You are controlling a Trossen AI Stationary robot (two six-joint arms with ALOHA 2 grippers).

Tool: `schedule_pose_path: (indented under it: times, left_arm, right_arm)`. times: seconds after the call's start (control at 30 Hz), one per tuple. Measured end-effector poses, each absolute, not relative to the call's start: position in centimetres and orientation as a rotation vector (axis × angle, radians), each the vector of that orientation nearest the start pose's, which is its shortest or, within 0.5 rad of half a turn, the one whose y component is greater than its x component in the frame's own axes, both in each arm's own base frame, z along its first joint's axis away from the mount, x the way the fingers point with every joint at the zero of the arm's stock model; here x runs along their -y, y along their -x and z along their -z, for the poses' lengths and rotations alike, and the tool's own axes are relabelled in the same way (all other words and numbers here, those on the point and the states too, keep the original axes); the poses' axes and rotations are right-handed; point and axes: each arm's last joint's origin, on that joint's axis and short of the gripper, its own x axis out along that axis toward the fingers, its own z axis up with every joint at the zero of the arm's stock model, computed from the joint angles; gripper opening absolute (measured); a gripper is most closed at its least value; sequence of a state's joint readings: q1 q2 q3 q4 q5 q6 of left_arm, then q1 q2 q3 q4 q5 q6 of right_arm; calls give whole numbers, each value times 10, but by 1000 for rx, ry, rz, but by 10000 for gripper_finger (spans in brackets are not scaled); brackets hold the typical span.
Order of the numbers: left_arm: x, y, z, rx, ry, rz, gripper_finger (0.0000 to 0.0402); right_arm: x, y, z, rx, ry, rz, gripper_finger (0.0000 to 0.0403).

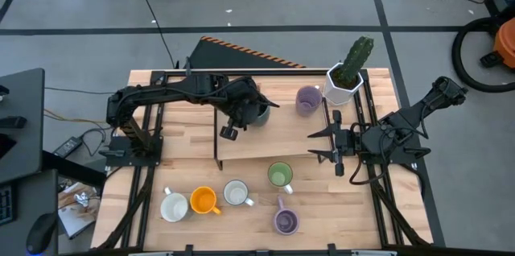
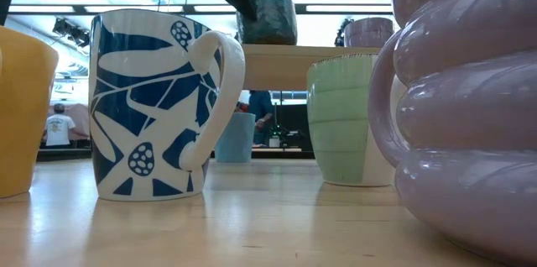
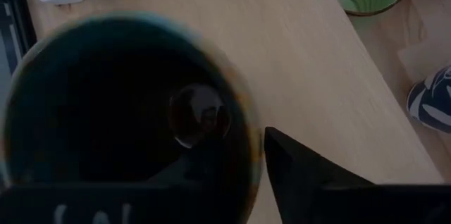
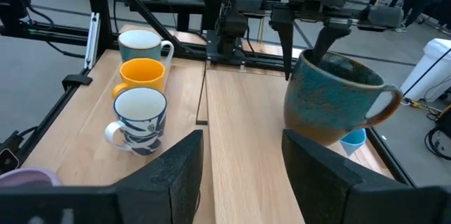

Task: Place coffee mugs
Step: Put the green-brown mug on the shelf

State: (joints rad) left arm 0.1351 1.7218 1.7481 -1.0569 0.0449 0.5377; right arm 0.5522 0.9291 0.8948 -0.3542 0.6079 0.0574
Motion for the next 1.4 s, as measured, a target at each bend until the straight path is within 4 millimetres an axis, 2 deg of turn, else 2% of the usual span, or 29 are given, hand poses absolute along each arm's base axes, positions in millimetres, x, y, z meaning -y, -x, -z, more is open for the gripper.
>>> schedule_pose_path:
  times: [0.33, 0.47, 0.7, 1.07, 1.17, 1.3, 1.4]
  left_arm:
    - [-39, -354, -350, -970, -359, 203, 179]
    - [-38, -353, -354, -945, -353, 181, 192]
    - [-31, -347, -373, -843, -359, 160, 194]
    - [-32, -320, -417, -628, -360, 91, 194]
    - [-34, -315, -415, -587, -356, 83, 194]
    - [-35, -308, -393, -552, -354, 79, 194]
    - [-36, -291, -380, -513, -340, 58, 189]
  right_arm:
    - [-87, -173, -332, -323, 157, 64, 199]
    - [-88, -174, -332, -323, 169, 62, 199]
    - [-89, -175, -337, -275, 206, 50, 199]
    - [-89, -176, -339, -258, 193, 50, 199]
    - [-89, -176, -338, -263, 180, 47, 199]
    - [-89, -176, -336, -279, 176, 48, 199]
    - [-90, -178, -335, -282, 156, 57, 199]
